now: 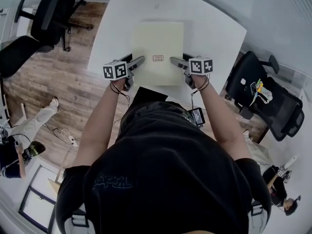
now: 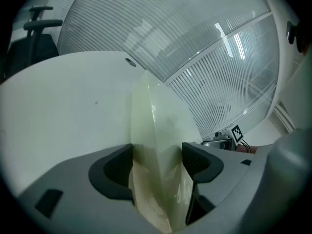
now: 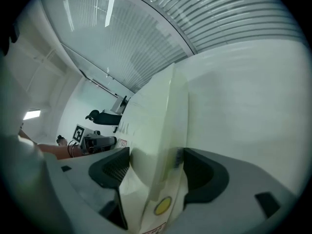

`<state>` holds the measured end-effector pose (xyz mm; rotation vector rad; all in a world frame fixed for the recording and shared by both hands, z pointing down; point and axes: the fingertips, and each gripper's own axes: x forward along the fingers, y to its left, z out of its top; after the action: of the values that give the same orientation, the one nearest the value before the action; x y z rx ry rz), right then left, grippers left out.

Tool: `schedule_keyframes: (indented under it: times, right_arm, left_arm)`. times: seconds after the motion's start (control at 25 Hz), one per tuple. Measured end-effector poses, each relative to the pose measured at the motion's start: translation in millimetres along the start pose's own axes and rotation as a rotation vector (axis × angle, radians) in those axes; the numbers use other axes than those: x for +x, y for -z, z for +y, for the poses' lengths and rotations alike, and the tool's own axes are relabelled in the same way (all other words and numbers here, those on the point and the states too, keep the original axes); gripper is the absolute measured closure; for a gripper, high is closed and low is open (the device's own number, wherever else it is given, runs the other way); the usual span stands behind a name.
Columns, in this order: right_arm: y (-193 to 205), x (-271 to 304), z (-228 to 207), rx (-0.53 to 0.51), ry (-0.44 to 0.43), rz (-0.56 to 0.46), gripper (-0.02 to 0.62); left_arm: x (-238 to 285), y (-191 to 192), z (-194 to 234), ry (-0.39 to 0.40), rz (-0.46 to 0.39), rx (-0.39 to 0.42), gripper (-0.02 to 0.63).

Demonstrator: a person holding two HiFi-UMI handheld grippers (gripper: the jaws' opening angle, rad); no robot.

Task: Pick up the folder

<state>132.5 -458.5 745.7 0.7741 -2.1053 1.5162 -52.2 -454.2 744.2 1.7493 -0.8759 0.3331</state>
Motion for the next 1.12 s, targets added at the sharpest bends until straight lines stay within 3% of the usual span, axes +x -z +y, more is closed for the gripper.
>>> schedule_keyframes:
  times: [0.32, 0.76, 1.12]
  right_arm:
    - [9.6, -28.4, 23.0, -0.045, 0.015, -0.071, 0.256]
    - [23.1, -80.6, 67.8, -0.194, 0.035, -0.181, 0.258]
    - [53.8, -142.8, 83.8, -0.276, 0.044, -0.251, 0.258]
  left_arm:
    - [-27.5, -0.4, -32.5, 0.019, -0.078, 0.069, 0.276]
    - [-63.5, 19.0, -85.0, 0.038, -0.154, 0.157, 0.278]
    - [-80.0, 55.8, -143.1, 0.04, -0.189, 0.228, 0.278]
